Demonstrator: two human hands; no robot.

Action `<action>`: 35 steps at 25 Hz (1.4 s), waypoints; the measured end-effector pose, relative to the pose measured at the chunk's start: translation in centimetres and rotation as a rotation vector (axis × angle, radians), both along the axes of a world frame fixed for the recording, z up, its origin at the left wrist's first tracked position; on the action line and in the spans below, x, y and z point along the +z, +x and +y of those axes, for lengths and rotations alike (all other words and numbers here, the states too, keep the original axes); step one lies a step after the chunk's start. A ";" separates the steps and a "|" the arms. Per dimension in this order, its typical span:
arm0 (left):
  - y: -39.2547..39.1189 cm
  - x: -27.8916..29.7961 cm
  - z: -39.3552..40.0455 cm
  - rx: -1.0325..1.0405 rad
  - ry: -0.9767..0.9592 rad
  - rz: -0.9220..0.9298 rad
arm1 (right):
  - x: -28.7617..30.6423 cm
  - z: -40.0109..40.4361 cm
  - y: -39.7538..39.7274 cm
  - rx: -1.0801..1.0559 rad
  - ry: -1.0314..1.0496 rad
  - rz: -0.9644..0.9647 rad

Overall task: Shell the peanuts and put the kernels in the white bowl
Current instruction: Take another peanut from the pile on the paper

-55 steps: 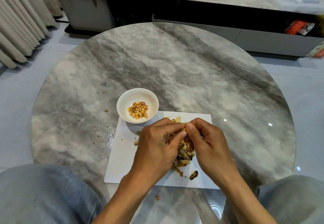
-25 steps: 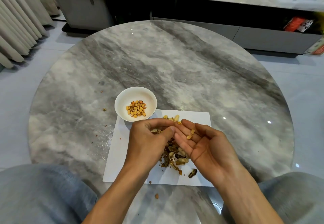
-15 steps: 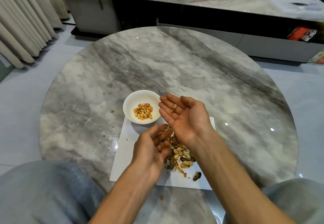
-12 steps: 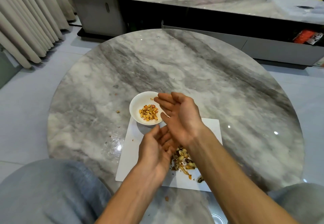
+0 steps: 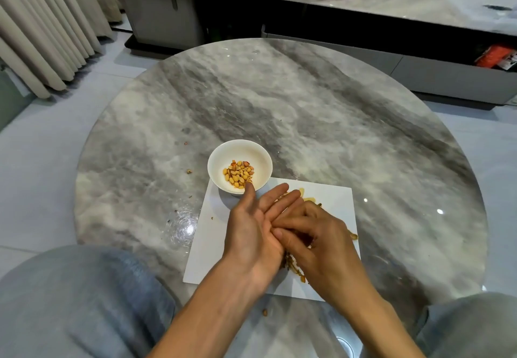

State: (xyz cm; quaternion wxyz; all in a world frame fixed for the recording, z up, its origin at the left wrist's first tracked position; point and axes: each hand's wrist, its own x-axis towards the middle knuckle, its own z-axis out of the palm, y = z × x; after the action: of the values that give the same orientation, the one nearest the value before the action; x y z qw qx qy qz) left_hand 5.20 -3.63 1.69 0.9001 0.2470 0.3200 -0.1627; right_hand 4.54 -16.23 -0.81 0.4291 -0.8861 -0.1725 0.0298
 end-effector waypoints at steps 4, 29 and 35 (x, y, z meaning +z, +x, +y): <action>0.3 -0.6 -0.4 -0.033 -0.024 -0.085 | 0.6 -0.8 0.3 -0.018 0.019 0.015; 0.1 -1.7 0.5 -0.028 1.510 -1.095 | 3.4 -2.4 1.2 -0.379 1.032 0.971; -0.1 -1.4 0.6 -0.074 1.440 -1.051 | 3.7 -2.8 1.3 -0.335 1.024 0.984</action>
State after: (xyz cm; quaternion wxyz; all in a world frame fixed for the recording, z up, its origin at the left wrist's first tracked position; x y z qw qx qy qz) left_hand 5.09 -3.01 0.24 0.5512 0.8055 -0.1175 0.1829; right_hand 5.86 -18.99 2.92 0.8165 -0.4728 0.1859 0.2743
